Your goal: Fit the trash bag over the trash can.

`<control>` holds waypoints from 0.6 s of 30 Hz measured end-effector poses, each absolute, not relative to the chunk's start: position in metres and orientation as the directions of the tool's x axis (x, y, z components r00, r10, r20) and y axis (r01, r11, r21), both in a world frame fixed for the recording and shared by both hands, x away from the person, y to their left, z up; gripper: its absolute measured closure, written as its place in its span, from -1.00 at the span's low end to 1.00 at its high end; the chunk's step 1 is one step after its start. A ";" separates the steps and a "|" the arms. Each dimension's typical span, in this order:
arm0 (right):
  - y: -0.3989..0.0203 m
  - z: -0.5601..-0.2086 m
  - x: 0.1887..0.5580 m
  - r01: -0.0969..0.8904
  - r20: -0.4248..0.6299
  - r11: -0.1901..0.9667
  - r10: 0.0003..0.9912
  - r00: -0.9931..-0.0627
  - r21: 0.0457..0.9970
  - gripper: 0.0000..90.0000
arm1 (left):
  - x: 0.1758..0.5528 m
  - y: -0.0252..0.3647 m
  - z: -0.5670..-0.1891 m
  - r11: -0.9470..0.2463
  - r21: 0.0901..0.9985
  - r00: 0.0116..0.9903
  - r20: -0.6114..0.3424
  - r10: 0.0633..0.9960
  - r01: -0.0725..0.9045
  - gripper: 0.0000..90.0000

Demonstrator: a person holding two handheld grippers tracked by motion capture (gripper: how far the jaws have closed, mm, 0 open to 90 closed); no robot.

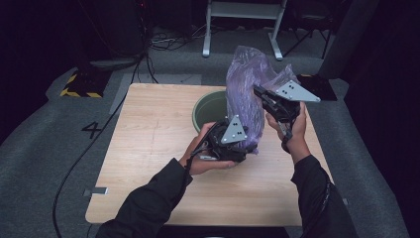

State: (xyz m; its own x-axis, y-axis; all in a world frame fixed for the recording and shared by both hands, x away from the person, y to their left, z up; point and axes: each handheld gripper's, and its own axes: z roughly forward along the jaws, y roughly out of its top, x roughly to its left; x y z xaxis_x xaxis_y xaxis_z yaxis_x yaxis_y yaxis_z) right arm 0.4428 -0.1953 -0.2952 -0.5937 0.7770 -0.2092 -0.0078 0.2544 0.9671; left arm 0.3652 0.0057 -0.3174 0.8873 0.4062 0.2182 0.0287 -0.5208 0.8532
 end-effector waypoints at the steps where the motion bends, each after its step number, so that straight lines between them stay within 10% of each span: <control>1: -0.196 -0.295 0.442 -0.010 -0.205 0.248 0.777 -0.596 0.969 0.97 | 0.365 0.006 -0.317 -0.531 0.847 0.883 0.236 0.407 0.019 0.29; 9: -0.198 -0.290 0.435 -0.038 -0.197 0.221 0.763 -0.616 0.975 0.97 | 0.378 0.017 -0.315 -0.596 0.802 0.815 0.326 0.479 0.030 0.79; 18: -0.194 -0.294 0.424 -0.069 -0.220 0.234 0.718 -0.660 0.970 0.97 | 0.410 0.039 -0.323 -0.537 0.824 0.777 0.216 0.592 0.180 0.47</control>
State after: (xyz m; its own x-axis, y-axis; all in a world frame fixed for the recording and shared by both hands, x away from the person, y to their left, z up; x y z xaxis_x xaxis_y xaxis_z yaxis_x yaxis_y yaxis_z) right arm 0.4238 -0.1940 -0.2938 -0.6600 0.7182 -0.2204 -0.0693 0.2340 0.9698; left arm 0.4103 0.0388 -0.3233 0.7766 0.5917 0.2162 0.1800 -0.5373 0.8239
